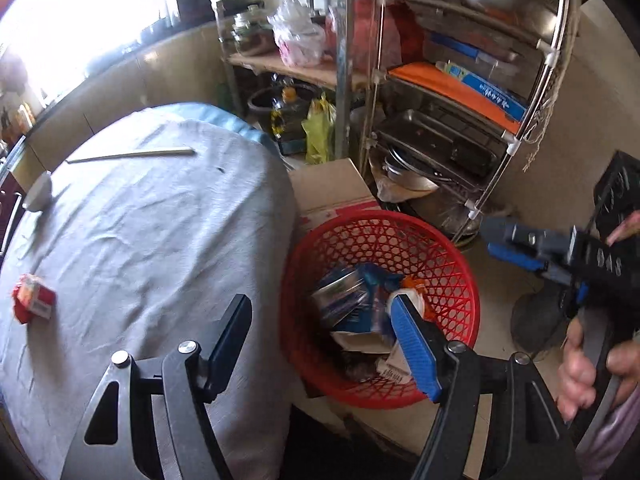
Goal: Collect trash
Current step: 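Open both tools over the red basket to drop the box and bag, then move both open tools back toward the table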
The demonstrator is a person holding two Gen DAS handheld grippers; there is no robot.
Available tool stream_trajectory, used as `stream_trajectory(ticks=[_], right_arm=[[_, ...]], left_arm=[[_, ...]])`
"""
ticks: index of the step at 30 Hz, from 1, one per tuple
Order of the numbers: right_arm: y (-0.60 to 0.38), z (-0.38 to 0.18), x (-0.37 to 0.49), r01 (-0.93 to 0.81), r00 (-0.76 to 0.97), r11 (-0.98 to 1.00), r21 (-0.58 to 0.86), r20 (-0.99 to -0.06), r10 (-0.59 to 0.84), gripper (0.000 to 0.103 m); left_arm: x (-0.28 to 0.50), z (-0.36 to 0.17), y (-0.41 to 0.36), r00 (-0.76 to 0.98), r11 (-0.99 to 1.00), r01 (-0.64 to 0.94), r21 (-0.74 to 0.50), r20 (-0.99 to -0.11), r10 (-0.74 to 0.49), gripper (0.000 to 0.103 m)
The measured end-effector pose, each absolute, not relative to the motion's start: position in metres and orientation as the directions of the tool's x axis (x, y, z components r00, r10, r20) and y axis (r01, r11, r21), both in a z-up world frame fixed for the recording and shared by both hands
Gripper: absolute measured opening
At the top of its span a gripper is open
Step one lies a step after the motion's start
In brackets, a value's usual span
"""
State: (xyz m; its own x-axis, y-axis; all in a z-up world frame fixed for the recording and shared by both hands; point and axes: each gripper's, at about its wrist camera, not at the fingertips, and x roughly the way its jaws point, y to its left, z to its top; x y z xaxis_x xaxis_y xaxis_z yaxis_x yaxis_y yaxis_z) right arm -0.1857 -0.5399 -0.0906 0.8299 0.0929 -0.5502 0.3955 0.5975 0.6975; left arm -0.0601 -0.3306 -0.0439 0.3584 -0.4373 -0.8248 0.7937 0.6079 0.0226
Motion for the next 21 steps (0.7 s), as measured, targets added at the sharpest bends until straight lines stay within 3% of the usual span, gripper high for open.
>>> stream_trajectory(ticks=[5,21], right_arm=[[-0.524,-0.077,-0.177,0.350,0.840,0.640,0.684,-0.531,0.109,0.069],[-0.385,-0.019,-0.117,0.124,0.807,0.806,0.578,-0.531,0.257,0.069]], left_arm=[[-0.065,-0.029,-0.281,0.450,0.666,0.742,0.075,-0.792,-0.412,0.073],[-0.053,0.025,-0.076,0.706,0.931,0.365,-0.006,-0.650,-0.281,0.073]])
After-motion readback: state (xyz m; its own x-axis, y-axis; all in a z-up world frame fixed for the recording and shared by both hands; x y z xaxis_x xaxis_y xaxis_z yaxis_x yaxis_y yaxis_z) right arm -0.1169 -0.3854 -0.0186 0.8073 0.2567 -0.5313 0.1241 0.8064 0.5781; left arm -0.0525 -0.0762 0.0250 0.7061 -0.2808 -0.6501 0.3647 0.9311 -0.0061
